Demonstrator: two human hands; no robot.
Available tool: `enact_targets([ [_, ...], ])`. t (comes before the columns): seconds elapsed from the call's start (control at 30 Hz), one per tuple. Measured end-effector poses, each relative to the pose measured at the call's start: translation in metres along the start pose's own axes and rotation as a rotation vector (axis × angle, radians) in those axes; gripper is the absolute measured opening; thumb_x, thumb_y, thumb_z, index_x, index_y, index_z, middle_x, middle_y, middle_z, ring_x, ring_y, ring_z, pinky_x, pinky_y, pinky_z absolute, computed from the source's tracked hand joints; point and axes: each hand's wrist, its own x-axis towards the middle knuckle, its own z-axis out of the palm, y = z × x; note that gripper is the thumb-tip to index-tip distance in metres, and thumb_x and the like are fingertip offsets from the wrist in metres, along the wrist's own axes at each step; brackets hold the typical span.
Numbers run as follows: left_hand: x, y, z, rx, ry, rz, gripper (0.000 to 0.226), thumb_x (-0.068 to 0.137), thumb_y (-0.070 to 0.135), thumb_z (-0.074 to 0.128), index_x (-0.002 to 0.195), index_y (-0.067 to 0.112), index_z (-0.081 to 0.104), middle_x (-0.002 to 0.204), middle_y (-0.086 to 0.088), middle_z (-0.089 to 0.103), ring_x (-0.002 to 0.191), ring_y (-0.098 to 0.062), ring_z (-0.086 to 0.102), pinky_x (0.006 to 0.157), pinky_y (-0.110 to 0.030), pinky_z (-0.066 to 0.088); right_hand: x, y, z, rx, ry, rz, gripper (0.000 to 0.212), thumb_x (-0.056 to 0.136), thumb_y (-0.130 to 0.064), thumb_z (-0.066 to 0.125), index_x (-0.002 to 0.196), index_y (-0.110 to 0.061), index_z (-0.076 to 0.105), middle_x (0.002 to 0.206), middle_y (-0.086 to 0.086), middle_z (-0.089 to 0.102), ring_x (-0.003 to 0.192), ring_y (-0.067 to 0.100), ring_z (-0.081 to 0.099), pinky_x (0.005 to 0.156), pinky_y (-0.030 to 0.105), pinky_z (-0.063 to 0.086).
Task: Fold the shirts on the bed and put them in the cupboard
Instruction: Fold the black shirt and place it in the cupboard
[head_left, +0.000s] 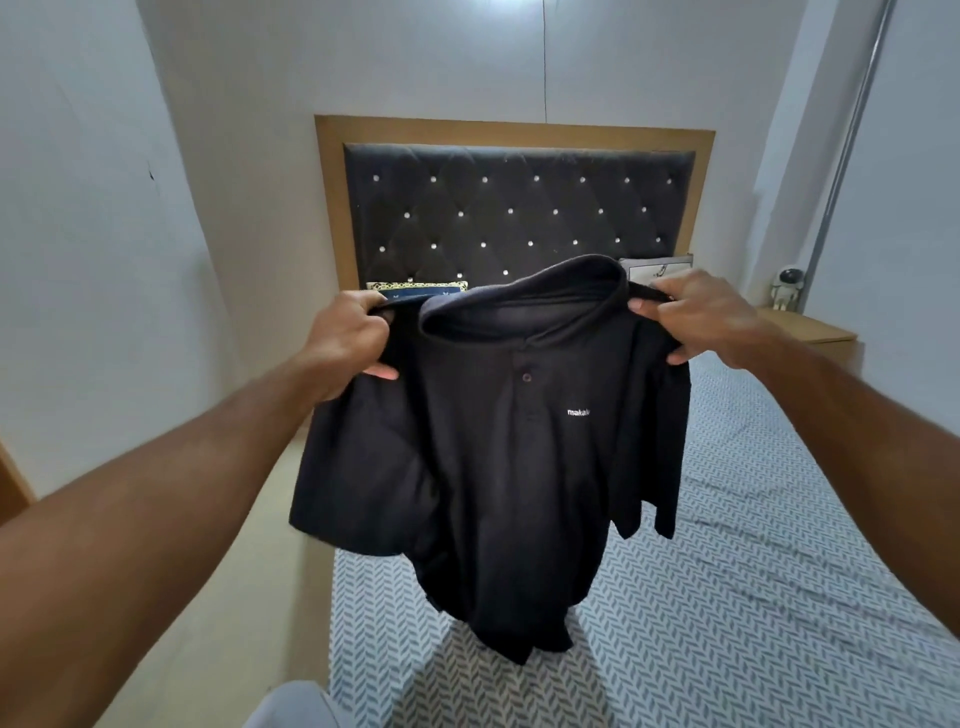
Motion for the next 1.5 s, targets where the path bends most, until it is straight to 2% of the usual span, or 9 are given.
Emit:
enact_targets([
  [0.17, 0.002, -0.001, -0.012, 0.471, -0.126, 0.387, 0.03, 0.078, 0.042, 0.082, 0.09, 0.022, 0.064, 0.08, 0.004, 0.064, 0.074, -0.018, 0.059, 0.062, -0.031, 0.041, -0.004, 0.011, -0.01, -0.084, 0.098, 0.038, 0.012, 0.094, -0.022, 0.064, 0.089, -0.026, 0.074, 0.088, 0.005, 0.07, 0.081, 0.025, 0.067, 0.058, 0.033, 0.057],
  [0.27, 0.006, 0.0, -0.016, 0.669, -0.12, 0.506, 0.017, 0.08, 0.037, 0.067, 0.087, 0.022, 0.069, 0.079, 0.0, 0.066, 0.078, -0.029, 0.063, 0.07, -0.039, 0.053, -0.009, 0.013, -0.018, -0.22, 0.311, -0.078, 0.016, 0.091, -0.026, 0.066, 0.101, -0.028, 0.079, 0.091, 0.008, 0.075, 0.092, 0.034, 0.068, 0.079, 0.039, 0.056],
  [0.5, 0.016, -0.025, 0.037, 0.417, -0.259, -0.209, 0.028, 0.093, 0.004, 0.042, 0.107, 0.009, 0.066, 0.089, -0.014, 0.06, 0.067, -0.031, 0.063, 0.037, -0.031, 0.052, -0.004, 0.051, 0.018, -0.201, -0.296, 0.377, 0.028, 0.1, -0.032, 0.063, 0.1, -0.004, 0.068, 0.092, 0.012, 0.058, 0.071, 0.022, 0.054, 0.045, 0.025, 0.048],
  [0.6, 0.017, -0.06, 0.066, 0.252, -0.39, -0.45, 0.014, 0.096, 0.002, 0.047, 0.103, -0.001, 0.059, 0.103, -0.015, 0.053, 0.082, -0.034, 0.061, 0.056, -0.052, 0.062, 0.007, 0.089, 0.047, -0.105, -0.521, 0.556, 0.025, 0.101, -0.021, 0.063, 0.109, 0.003, 0.065, 0.095, 0.015, 0.061, 0.074, 0.027, 0.062, 0.048, 0.029, 0.056],
  [0.77, 0.038, -0.097, 0.111, -0.267, -0.454, -0.762, 0.016, 0.101, -0.004, 0.042, 0.096, 0.0, 0.057, 0.117, -0.022, 0.064, 0.088, -0.032, 0.064, 0.061, -0.055, 0.059, 0.042, 0.121, 0.081, 0.384, -0.441, 0.78, 0.023, 0.104, -0.006, 0.053, 0.119, 0.011, 0.055, 0.116, 0.028, 0.066, 0.09, 0.041, 0.072, 0.058, 0.047, 0.063],
  [0.93, 0.128, -0.041, 0.133, -0.77, -0.106, -0.544, 0.03, 0.101, -0.004, 0.039, 0.095, 0.01, 0.065, 0.115, -0.017, 0.067, 0.098, -0.026, 0.066, 0.07, -0.039, 0.063, 0.124, 0.084, 0.072, 0.748, -0.036, 0.539, 0.022, 0.108, -0.003, 0.037, 0.115, -0.002, 0.057, 0.124, 0.02, 0.062, 0.086, 0.025, 0.066, 0.052, 0.045, 0.061],
  [1.17, 0.21, 0.082, 0.076, -0.822, 0.122, -0.031, 0.045, 0.1, -0.004, 0.031, 0.101, 0.018, 0.071, 0.099, -0.003, 0.072, 0.096, -0.017, 0.068, 0.083, -0.036, 0.062, 0.205, -0.006, -0.01, 0.839, 0.352, 0.142, 0.033, 0.103, -0.002, 0.041, 0.123, -0.012, 0.065, 0.112, 0.007, 0.069, 0.105, 0.025, 0.067, 0.075, 0.043, 0.064],
  [1.33, 0.228, 0.084, 0.047, -0.431, 0.252, 0.121, 0.052, 0.072, 0.007, 0.043, 0.111, 0.022, 0.074, 0.109, -0.006, 0.075, 0.103, -0.026, 0.072, 0.09, -0.049, 0.06, 0.204, 0.001, -0.037, 0.624, 0.457, -0.06, 0.029, 0.074, -0.016, 0.056, 0.089, -0.027, 0.078, 0.091, 0.001, 0.072, 0.088, 0.024, 0.067, 0.08, 0.041, 0.058],
  [1.5, 0.152, 0.023, 0.069, 0.18, 0.044, 0.24, 0.066, 0.079, 0.001, 0.04, 0.132, 0.031, 0.066, 0.126, 0.007, 0.068, 0.119, -0.017, 0.06, 0.103, -0.027, 0.047, 0.149, 0.072, 0.009, 0.226, 0.271, -0.048, 0.037, 0.09, -0.017, 0.054, 0.112, -0.038, 0.075, 0.107, -0.004, 0.074, 0.105, 0.022, 0.066, 0.092, 0.037, 0.056],
])
